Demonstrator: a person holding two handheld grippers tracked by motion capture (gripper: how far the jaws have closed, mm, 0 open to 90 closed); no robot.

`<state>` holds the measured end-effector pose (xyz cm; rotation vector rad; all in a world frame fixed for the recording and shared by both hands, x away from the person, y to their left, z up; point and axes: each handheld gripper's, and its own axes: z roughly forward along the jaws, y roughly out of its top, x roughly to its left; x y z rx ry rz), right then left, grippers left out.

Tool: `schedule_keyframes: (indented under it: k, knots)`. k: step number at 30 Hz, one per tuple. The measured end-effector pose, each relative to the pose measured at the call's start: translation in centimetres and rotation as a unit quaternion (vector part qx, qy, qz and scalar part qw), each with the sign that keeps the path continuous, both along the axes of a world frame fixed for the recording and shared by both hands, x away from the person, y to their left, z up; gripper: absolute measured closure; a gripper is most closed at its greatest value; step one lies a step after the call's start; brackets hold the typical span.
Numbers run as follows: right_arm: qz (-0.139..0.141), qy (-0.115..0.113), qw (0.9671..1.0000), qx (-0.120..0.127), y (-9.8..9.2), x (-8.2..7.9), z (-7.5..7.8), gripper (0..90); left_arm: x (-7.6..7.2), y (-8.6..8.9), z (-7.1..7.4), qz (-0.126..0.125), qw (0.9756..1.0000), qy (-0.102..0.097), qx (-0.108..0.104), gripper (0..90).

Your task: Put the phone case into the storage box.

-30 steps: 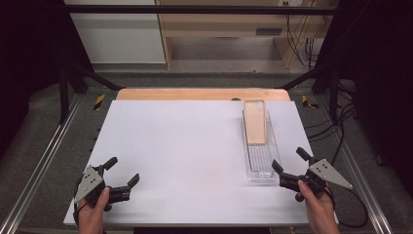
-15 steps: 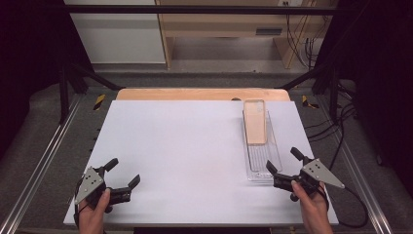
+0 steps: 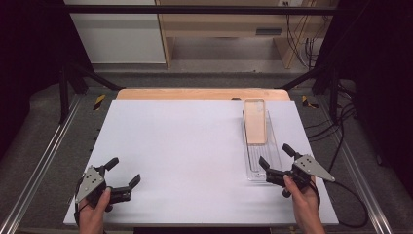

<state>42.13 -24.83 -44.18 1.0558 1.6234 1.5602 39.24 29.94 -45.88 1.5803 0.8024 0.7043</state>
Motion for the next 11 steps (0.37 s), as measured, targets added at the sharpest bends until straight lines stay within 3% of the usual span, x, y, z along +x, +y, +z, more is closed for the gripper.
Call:
schedule_keyframes:
  k: [3,11]
  knots:
    - [0.000,-0.001,1.0000,-0.002,0.35,0.42,0.13,3.0,0.07,0.05,-0.01,0.000,1.0000,0.000,-0.001,1.3]
    - [-0.004,0.022,0.9996,-0.020,0.84,0.99,-0.10,3.4,0.22,-0.02,-0.07,-0.003,1.0000,0.002,0.001,1.3]
